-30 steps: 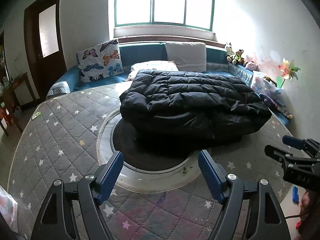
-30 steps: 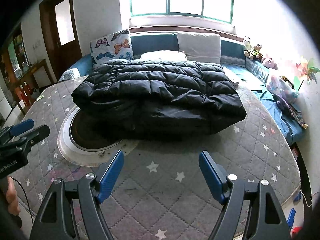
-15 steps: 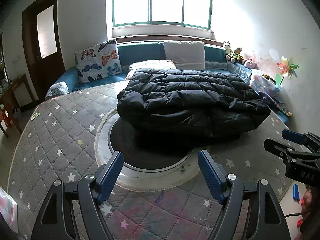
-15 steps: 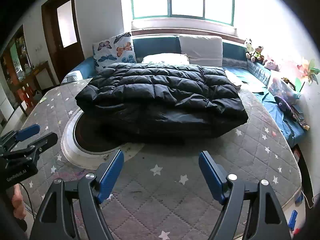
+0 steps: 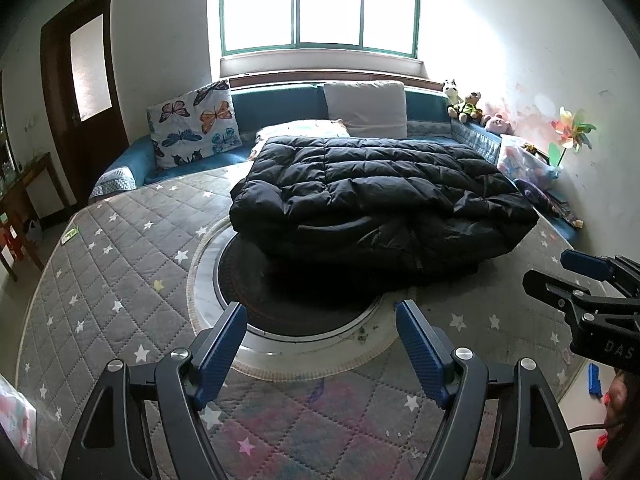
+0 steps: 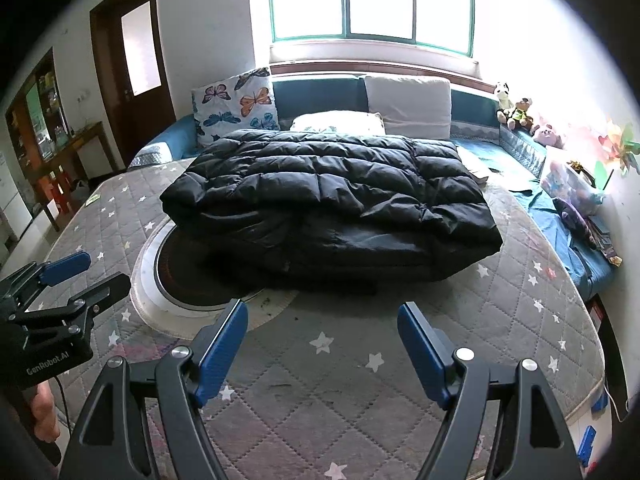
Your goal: Fold large clothes
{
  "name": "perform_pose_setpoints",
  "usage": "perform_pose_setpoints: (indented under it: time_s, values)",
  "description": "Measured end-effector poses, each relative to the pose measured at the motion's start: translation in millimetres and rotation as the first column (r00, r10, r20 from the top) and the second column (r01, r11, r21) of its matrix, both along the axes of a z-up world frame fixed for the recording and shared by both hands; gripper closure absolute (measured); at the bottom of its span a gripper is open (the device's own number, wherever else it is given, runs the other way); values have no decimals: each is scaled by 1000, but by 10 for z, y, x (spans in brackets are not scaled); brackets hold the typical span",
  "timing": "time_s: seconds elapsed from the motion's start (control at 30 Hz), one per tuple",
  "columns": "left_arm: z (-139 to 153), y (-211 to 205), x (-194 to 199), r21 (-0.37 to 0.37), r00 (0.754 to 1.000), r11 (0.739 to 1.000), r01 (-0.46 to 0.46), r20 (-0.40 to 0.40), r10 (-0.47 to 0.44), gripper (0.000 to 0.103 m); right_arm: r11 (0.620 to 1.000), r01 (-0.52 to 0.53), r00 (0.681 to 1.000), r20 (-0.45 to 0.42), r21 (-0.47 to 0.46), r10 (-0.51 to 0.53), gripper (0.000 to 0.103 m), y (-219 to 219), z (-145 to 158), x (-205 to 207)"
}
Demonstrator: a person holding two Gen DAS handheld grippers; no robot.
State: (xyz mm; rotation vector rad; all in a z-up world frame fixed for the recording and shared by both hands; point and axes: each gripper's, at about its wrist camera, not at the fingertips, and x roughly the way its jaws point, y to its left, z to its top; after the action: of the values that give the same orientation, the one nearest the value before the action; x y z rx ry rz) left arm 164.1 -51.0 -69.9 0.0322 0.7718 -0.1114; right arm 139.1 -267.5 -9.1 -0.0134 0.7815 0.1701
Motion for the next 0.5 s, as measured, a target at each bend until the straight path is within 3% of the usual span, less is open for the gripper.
perform_pose_setpoints:
  time_s: [0.5]
  values:
    - [-45,5,-14,4,1000,1000,3,-4,-3,21,1000,-9,1000,-2,2,9,18,40,0,-14]
